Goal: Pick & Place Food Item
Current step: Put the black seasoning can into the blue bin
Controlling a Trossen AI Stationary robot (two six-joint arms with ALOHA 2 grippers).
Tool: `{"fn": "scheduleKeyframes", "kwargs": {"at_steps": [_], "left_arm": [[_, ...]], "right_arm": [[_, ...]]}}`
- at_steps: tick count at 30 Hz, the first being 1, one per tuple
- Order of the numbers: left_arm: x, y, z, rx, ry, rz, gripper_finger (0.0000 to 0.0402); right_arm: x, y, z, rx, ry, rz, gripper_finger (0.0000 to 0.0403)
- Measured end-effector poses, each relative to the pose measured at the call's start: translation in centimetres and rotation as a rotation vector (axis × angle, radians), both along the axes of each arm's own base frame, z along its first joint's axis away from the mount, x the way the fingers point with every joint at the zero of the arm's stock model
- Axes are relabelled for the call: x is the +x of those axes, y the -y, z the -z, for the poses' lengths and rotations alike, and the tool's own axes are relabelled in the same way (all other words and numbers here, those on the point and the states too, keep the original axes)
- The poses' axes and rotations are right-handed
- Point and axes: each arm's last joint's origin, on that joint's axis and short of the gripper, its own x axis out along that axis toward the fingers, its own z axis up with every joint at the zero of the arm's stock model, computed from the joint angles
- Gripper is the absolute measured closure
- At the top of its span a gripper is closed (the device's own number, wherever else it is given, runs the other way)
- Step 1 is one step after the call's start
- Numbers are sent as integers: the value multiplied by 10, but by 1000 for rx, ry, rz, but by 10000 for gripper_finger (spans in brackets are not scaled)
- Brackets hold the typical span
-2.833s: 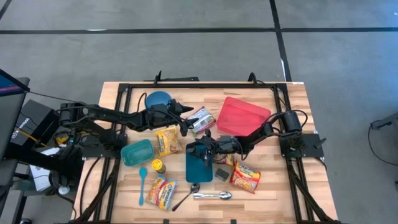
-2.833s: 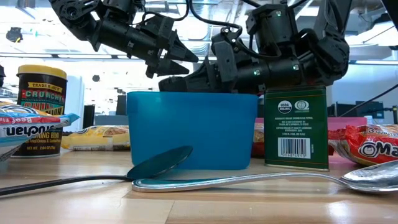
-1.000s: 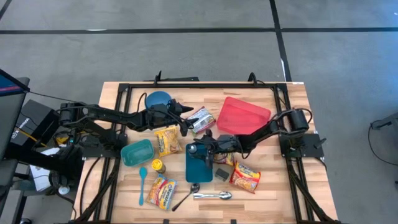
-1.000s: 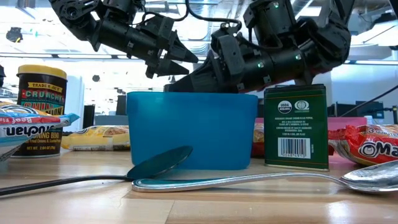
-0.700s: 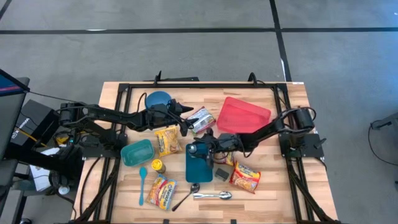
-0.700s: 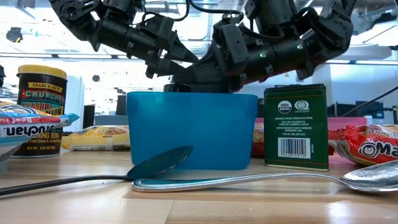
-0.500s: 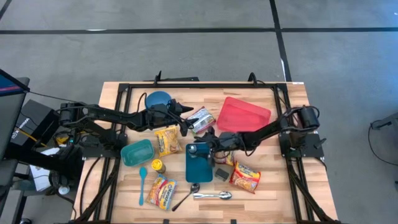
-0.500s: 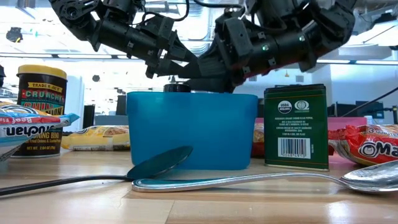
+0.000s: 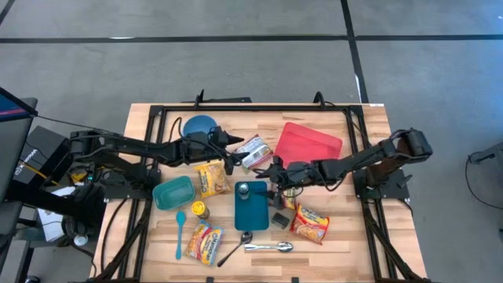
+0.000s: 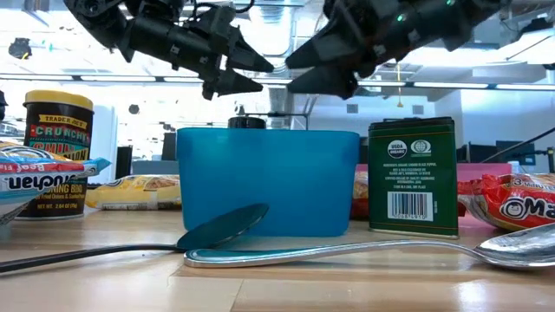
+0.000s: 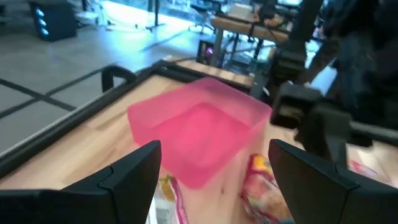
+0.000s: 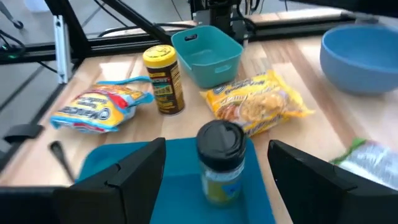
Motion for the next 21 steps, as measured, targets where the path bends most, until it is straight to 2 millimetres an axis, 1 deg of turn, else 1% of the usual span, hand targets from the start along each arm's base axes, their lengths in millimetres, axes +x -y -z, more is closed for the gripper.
{"fn": "scheduleKeyframes", "kwargs": {"at_steps": [4,10,16,21], "left_arm": [[-10,5,-9,-4,-12,28,109],[-23,13,-20,-6,-29,54,109],[-32,20,-26,-5,-47,79,109],[-37,22,-27,-7,-78,88,109]], "right_arm": [[-10,-6,-10,62,-21,4,126],[-21,-19,-18,126,-36,-11,126],[-26,-31,-21,154,-41,-34,126],[-29,-33,-18,129,-73,-8,127]]}}
